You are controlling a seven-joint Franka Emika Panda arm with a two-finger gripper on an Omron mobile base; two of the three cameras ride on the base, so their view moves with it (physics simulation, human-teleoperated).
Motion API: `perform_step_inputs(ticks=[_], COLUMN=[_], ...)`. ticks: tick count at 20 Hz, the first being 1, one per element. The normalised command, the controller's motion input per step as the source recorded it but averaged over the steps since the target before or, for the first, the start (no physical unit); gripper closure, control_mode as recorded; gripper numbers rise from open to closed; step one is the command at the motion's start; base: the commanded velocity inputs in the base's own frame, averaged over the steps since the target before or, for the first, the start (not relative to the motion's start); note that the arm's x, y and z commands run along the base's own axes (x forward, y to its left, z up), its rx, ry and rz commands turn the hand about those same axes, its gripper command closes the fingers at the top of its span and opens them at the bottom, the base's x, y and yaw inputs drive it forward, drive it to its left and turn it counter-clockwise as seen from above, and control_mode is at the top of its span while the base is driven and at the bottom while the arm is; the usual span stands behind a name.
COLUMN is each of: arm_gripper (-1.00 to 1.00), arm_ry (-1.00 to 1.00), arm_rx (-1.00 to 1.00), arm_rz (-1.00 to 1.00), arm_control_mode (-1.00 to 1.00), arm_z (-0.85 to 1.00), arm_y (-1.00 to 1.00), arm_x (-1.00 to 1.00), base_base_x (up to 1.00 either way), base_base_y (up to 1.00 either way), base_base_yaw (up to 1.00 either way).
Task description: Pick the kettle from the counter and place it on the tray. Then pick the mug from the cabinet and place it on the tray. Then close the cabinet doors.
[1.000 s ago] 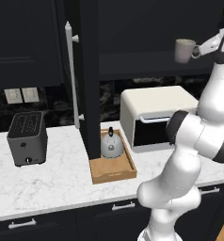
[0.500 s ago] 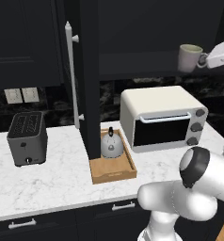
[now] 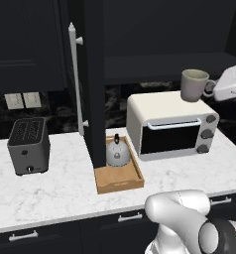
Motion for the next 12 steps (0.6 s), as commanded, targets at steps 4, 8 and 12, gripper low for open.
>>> perform_step_inputs(ticks=[4, 8, 12], arm_gripper=[1.0, 1.0, 1.0], arm_ry=[0.1, 0.14, 0.19], arm_rx=[0.0, 0.01, 0.09], arm_rz=[0.0, 0.0, 0.03], arm_control_mode=[-1.0, -1.0, -1.0], arm_z=[-0.42, -0.58, -0.69], arm_y=[0.77, 0.71, 0.25], arm_x=[-0.81, -0.59, -0.13], base_base_x=[0.0, 0.0, 0.0], base_base_y=[0.0, 0.0, 0.0], base_base_yaw=[0.0, 0.0, 0.0])
